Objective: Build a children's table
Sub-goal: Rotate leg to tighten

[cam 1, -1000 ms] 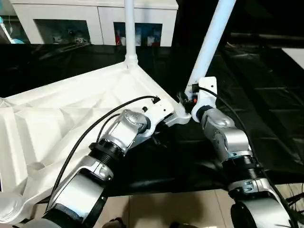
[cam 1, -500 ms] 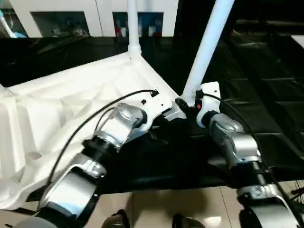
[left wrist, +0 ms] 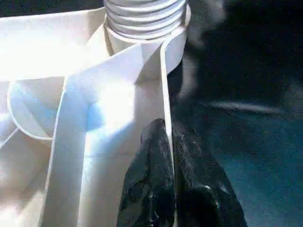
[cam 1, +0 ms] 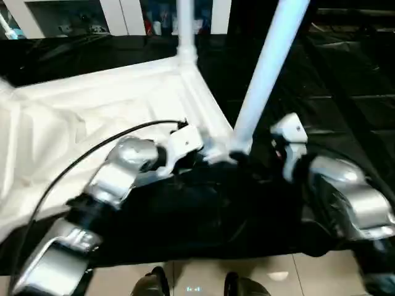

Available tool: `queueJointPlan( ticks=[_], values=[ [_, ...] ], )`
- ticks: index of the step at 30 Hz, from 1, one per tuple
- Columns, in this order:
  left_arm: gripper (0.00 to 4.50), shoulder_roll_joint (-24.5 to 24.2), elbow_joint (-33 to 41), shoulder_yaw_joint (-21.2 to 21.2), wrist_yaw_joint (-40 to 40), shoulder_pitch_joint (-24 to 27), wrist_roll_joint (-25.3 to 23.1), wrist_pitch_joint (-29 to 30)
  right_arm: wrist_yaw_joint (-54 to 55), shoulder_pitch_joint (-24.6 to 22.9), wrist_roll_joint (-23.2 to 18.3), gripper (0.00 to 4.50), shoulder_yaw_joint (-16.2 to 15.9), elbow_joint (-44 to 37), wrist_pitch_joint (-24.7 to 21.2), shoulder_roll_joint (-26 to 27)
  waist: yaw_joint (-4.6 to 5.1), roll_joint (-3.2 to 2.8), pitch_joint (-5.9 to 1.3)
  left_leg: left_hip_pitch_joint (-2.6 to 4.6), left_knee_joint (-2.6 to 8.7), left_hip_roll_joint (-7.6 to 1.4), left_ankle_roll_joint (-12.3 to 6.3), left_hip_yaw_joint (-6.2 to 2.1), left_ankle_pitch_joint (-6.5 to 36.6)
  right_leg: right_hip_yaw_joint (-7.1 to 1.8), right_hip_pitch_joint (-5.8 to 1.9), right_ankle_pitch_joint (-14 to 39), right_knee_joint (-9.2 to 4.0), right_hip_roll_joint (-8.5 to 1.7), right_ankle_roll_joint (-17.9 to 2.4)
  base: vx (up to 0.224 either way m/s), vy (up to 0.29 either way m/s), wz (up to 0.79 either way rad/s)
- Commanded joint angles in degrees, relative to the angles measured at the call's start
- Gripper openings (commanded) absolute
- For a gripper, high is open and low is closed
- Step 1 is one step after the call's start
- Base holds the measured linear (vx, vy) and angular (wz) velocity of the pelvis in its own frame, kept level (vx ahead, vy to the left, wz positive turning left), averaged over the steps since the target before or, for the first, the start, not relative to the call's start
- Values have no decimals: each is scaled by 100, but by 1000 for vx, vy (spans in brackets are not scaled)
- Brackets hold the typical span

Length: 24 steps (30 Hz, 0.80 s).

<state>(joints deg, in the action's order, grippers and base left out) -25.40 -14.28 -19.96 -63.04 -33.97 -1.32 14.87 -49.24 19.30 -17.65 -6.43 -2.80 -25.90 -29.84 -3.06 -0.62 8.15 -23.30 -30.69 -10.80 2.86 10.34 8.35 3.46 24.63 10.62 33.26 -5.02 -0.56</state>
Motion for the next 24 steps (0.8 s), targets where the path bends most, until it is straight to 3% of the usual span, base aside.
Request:
queueJointPlan(
  ticks=[1,3,6,10,12,13,17,24],
  values=[
    [0,-5,150,-224,-397,224,201,-123,-212,-72,-56,406,-118,-226,119,-39,-4,22,-458,155,151,-218,-1080,-18,136,-234,-422,-1181,-133,-279,-1730,0,0,0],
    [0,-92,266,-242,-558,302,280,-147,-254,-93,-63,406,-120,-259,187,-54,0,17,-430,168,176,-236,-898,-20,425,-242,-402,-509,-175,-286,-1710,0,0,0],
    [0,-202,392,-252,-681,370,304,-141,-376,-141,6,406,-228,-252,332,-107,-14,30,-382,204,215,-251,-498,-3,1061,-291,-349,621,-256,-300,-1514,0,0,0],
    [0,-209,397,-233,-702,377,321,-199,-485,-153,140,406,-327,-98,529,-136,-17,47,-393,223,224,-251,-334,30,1217,-322,-311,946,-277,-281,-1348,0,0,0],
    [0,-202,389,-226,-700,379,309,-216,-538,-152,240,406,-394,-12,682,-154,-3,46,-406,191,217,-239,-336,28,1138,-326,-318,863,-254,-271,-1326,0,0,0],
    [0,-192,373,-221,-682,377,301,-227,-570,-155,278,406,-431,9,733,-165,-7,48,-432,208,195,-234,-367,38,1061,-331,-313,705,-239,-267,-1335,0,0,0],
    [0,-75,246,-118,-568,373,353,-265,-586,-156,394,406,-507,108,880,-137,-12,66,-464,173,136,-203,-630,59,691,-338,-344,99,-179,-265,-1466,0,0,0],
    [0,73,54,5,-560,428,518,-412,-525,-109,446,406,-492,248,1009,-64,-33,60,-455,175,128,-205,-601,53,949,-336,-323,516,-207,-265,-1438,0,0,0]
  ],
)
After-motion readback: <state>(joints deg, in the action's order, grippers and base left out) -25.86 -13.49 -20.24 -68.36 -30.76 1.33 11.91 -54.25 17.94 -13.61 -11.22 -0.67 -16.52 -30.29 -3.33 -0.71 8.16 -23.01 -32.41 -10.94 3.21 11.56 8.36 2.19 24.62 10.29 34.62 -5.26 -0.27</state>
